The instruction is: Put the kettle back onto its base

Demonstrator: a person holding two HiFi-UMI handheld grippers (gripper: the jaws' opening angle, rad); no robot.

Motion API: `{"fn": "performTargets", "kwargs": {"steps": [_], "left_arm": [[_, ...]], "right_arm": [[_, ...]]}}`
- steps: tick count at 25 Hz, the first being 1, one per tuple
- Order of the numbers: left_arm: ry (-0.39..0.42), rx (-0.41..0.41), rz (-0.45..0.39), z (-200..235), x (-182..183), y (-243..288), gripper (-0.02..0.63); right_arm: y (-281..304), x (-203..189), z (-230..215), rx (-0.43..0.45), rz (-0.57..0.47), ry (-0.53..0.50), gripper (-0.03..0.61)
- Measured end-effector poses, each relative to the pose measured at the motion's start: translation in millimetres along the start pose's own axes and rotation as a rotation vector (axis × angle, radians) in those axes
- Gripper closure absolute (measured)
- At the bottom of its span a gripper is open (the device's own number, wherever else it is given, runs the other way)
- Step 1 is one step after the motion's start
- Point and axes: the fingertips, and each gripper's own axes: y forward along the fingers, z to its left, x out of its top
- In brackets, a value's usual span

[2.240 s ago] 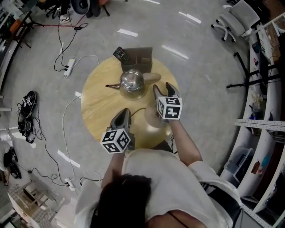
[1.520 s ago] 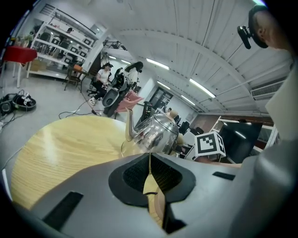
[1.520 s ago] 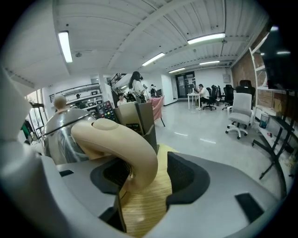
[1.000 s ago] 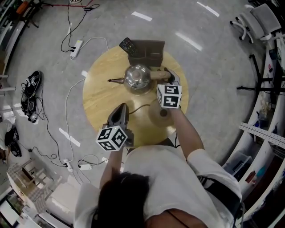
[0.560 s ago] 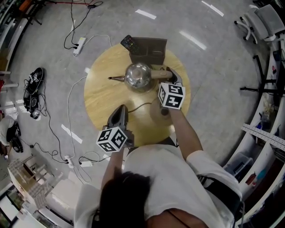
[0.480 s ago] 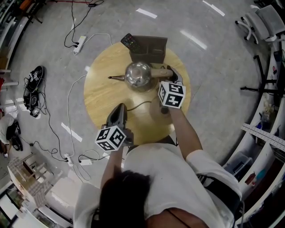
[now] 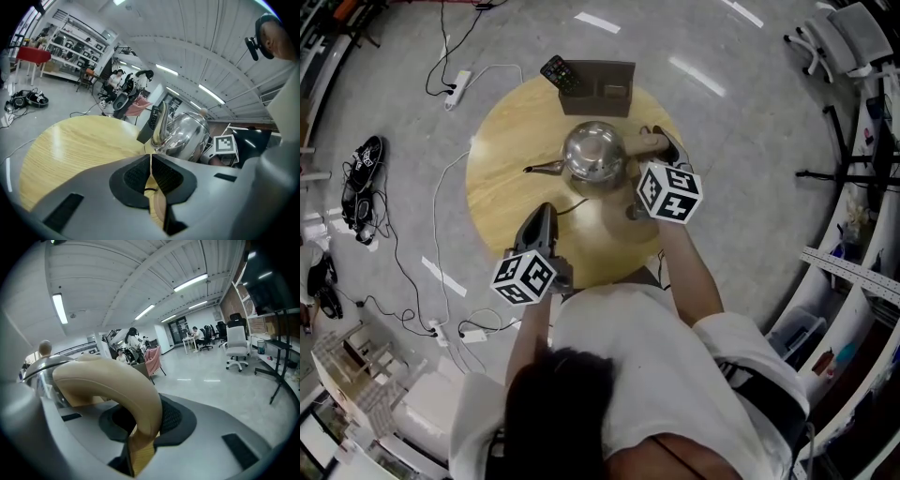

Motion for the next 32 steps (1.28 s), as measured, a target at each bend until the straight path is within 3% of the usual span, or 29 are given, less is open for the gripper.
{"fn": "performTargets", "kwargs": {"steps": [12, 32], "left_arm": [[0.042, -0.056, 0.016, -24.9, -11.8, -4.8, 0.578], [0.094, -0.096, 0.065, -57.3, -47.2, -13.5, 0.578]], "right_arm": [[-64.7, 10.8, -38.3, -0.08, -0.043, 0.04, 0.474], [-120.7, -38.4, -75.0, -0.119, 0.003, 0.023, 0.472]]}}
